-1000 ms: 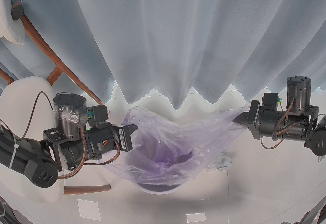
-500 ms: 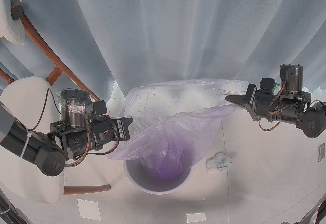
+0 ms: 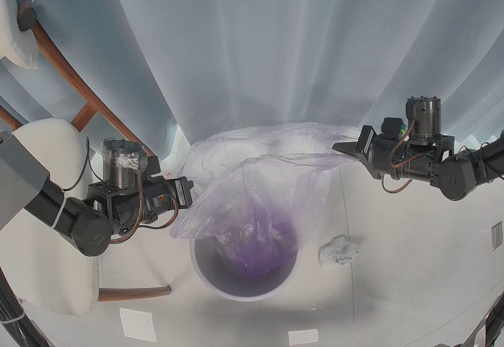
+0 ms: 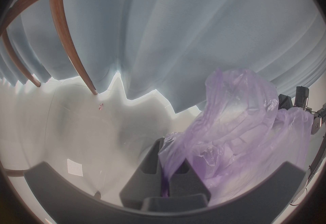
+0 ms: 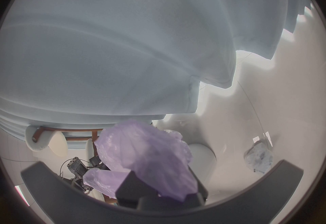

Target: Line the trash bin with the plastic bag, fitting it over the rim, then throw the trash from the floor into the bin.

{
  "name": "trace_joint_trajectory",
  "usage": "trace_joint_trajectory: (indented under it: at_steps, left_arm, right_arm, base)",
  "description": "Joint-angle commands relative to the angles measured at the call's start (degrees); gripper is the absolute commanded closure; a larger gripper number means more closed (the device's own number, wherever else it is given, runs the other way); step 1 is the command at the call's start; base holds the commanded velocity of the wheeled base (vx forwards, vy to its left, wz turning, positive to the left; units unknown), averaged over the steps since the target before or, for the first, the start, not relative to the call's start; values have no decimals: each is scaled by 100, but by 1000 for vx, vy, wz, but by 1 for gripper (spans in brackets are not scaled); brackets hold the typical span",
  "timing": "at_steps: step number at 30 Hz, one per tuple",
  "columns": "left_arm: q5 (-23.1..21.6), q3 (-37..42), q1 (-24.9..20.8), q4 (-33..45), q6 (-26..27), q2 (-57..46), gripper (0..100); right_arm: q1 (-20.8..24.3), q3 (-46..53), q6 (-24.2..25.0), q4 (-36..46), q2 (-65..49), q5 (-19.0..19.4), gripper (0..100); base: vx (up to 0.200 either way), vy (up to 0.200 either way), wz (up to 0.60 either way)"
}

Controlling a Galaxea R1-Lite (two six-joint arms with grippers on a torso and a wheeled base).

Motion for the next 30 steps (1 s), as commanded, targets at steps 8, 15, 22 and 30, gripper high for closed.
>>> trace_joint_trajectory:
  at_steps: [8, 15, 22, 30]
  left_arm:
    - [58, -50, 145, 317, 23, 172, 100]
    - [58, -120, 347, 413, 75, 594, 100]
    - [41, -120, 488, 536, 225, 788, 100]
    - [41, -76, 488, 695, 260, 770, 100]
  right_arm:
    - [-14, -1651, 87, 448, 1643, -3, 100]
    - [-32, -2213, 183, 799, 2197, -3, 100]
    - [-32, -2134, 183, 747, 2601, -3, 100]
    - [-40, -1967, 175, 747, 2636, -3, 100]
  base:
    - [0, 0, 0]
    - [0, 0, 0]
    - [0, 0, 0]
    - [0, 0, 0]
